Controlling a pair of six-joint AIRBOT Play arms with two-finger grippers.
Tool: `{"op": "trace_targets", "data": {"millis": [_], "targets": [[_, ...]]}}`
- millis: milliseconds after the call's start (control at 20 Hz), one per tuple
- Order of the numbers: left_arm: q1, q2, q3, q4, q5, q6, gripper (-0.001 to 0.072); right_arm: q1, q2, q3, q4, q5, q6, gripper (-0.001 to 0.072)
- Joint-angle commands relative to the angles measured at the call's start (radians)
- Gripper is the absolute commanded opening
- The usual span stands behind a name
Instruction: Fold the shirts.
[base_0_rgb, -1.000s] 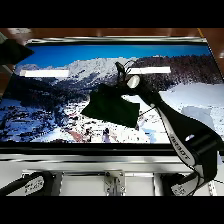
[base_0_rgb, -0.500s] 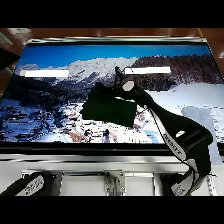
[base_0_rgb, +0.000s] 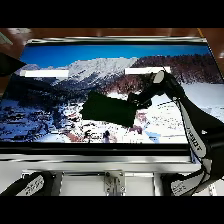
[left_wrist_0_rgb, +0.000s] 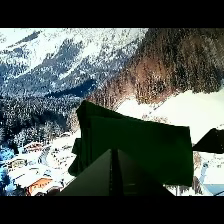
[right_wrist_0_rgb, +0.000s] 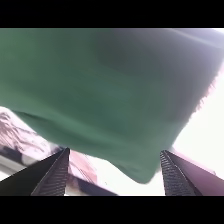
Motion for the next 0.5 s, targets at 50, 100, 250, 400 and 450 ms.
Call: {"op": "trace_targets", "data": {"millis": [50, 100, 250, 400, 450], "targets": [[0.0, -0.001, -0.005, 0.0, 0.003, 0.003, 0.0041, -0.058, -0.021, -0.103, 0.069, -0.051, -0.038, 0.0695], [0.0, -0.001, -0.005, -0.001, 0.003, 0.002, 0.0041, -0.054, -0.037, -0.107, 0.093, -0.071, -0.045, 0.0695], [0.0, -0.001, -0.005, -0.001, 0.003, 0.002, 0.0041, -0.054, -0.096, -0.107, 0.161, -0.109, -0.045, 0.0694], [0.0, -0.001, -0.005, -0.001, 0.003, 0.002, 0.0041, -0.054, -0.138, -0.107, 0.213, -0.127, -0.045, 0.0683], [0.0, -0.001, -0.005, -0.001, 0.003, 0.002, 0.0041, -0.054, -0.141, -0.107, 0.225, -0.139, -0.053, 0.0603]]}}
